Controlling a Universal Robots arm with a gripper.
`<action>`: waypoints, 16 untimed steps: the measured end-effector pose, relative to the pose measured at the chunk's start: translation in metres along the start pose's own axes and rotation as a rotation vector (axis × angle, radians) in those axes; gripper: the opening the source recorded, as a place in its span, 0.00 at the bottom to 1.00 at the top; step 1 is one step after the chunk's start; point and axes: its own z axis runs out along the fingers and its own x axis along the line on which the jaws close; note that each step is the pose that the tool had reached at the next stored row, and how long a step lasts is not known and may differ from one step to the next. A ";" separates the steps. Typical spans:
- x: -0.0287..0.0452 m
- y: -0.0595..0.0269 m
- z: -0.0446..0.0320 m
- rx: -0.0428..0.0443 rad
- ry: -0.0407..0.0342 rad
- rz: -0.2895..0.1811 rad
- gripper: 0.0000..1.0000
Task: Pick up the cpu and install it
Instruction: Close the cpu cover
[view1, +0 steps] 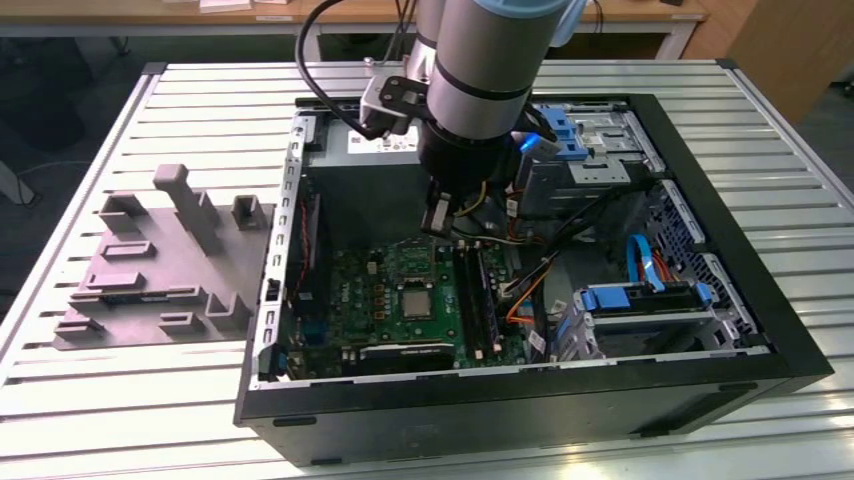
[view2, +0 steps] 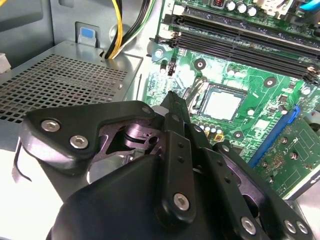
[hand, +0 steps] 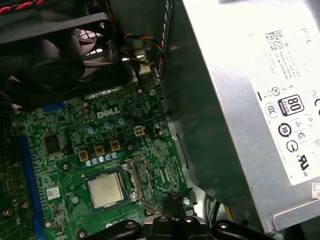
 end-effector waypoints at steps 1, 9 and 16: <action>0.0001 0.0001 -0.0001 0.0000 0.0001 -0.001 0.11; 0.0008 0.0004 -0.0005 -0.0003 0.0008 -0.006 0.11; 0.0020 -0.0001 0.0001 -0.0003 0.0005 -0.009 0.11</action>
